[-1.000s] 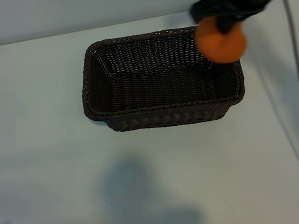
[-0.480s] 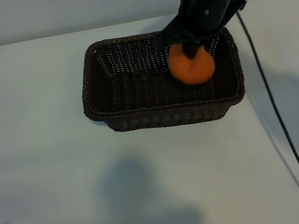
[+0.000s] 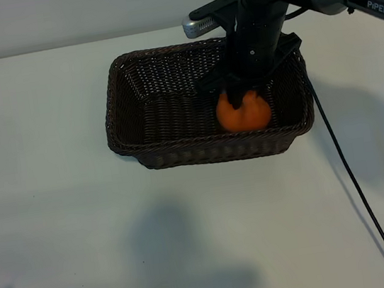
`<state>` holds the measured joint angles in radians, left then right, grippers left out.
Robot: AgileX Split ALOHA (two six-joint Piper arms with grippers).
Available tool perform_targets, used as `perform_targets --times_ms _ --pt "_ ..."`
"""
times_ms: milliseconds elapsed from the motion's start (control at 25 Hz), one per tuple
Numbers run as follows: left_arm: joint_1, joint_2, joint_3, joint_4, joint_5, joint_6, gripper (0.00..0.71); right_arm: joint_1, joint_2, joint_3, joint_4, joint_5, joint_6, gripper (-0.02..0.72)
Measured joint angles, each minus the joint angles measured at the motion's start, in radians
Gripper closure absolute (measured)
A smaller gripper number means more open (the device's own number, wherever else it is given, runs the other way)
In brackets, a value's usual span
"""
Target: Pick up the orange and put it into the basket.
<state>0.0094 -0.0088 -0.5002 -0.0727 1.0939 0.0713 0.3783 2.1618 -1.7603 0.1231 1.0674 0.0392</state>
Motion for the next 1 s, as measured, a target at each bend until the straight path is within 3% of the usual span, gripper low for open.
perform_targets --times_ms 120,240,360,600,720,1000 --pt "0.000 0.000 0.000 0.000 0.000 0.000 0.116 0.000 -0.001 -0.032 0.002 0.026 0.000 0.159" --pt "0.000 0.000 0.000 0.000 0.000 0.000 0.116 0.000 -0.001 -0.082 0.003 0.057 0.000 0.074" --pt "0.000 0.000 0.000 0.000 0.000 0.000 0.116 0.000 -0.001 -0.141 -0.005 0.110 0.002 0.067" --pt "0.000 0.000 0.000 0.000 0.000 0.000 0.116 -0.052 -0.018 -0.285 -0.140 0.152 0.017 0.073" --pt "0.000 0.000 0.000 0.000 0.000 0.000 0.116 -0.147 -0.049 -0.303 -0.177 0.152 0.020 0.083" --pt "0.000 0.000 0.000 0.000 0.000 -0.001 0.116 -0.450 -0.070 -0.304 -0.152 0.152 -0.033 0.121"
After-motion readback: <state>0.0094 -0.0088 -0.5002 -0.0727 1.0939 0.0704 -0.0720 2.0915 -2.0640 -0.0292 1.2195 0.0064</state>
